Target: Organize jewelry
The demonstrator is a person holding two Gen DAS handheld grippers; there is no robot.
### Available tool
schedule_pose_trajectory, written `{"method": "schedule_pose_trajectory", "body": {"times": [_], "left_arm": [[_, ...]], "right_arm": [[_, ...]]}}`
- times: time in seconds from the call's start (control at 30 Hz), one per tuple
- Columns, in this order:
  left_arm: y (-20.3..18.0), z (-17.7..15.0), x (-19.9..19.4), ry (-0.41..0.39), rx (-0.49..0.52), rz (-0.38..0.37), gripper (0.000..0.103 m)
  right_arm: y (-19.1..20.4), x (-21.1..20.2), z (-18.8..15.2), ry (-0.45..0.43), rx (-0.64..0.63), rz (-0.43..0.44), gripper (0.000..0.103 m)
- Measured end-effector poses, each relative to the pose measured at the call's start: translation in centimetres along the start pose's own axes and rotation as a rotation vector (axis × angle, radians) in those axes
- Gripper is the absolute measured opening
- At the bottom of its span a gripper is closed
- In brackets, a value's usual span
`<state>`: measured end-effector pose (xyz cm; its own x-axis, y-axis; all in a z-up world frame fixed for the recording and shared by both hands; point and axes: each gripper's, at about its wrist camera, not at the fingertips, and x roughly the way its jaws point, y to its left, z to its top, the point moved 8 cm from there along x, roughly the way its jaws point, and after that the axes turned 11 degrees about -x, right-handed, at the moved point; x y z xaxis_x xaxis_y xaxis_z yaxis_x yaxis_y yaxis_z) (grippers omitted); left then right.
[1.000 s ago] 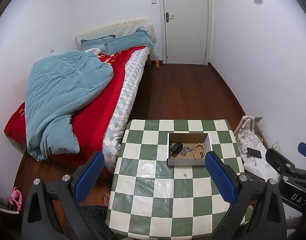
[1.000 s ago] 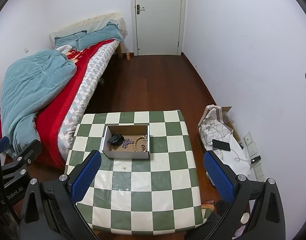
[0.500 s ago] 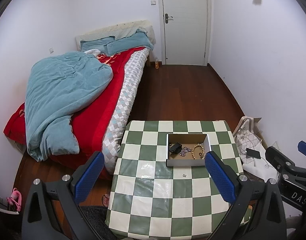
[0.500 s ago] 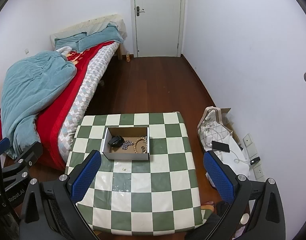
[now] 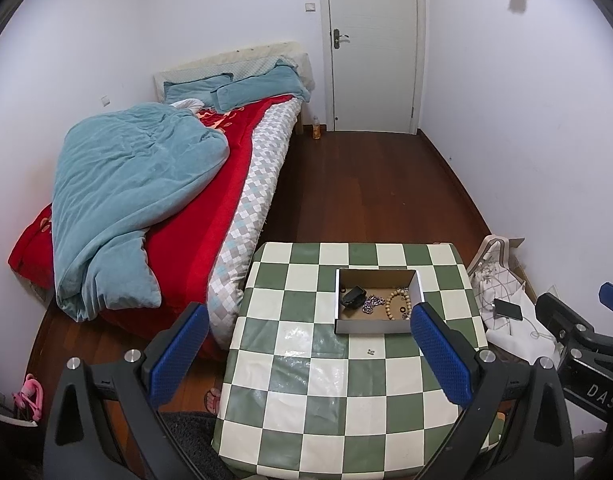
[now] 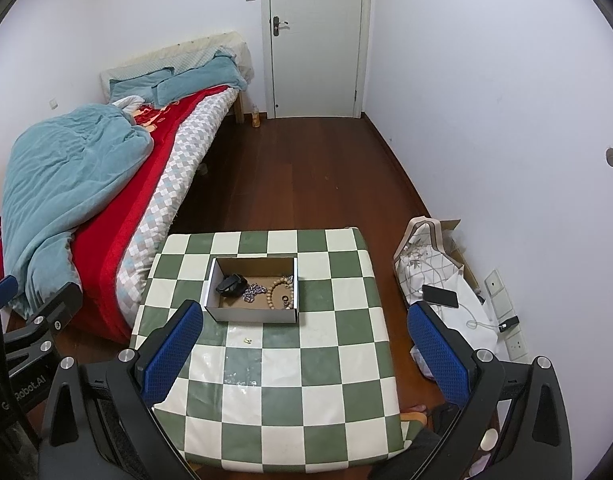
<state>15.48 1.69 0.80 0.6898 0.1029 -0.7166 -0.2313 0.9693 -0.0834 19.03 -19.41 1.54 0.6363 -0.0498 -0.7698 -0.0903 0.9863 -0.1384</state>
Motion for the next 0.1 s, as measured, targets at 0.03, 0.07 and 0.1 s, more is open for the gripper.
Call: {"method": "schedule_pose_trajectory", "body": {"times": [0.03, 0.07, 0.1], "left_arm": [[0.09, 0.01, -0.01, -0.001, 0.0, -0.002, 0.103], [0.06, 0.06, 0.0, -0.001, -0.002, -0.003, 0.103], [0.09, 0.14, -0.03, 0.0, -0.002, -0.004, 0.103]], "right_arm": [[0.04, -0.08, -0.19, 0.002, 0.0, 0.0, 0.103], [0.02, -0.06, -0.11, 0.002, 0.0, 0.001, 0.103], [0.05, -0.09, -0.2, 0.001, -0.001, 0.0, 0.103]]}}
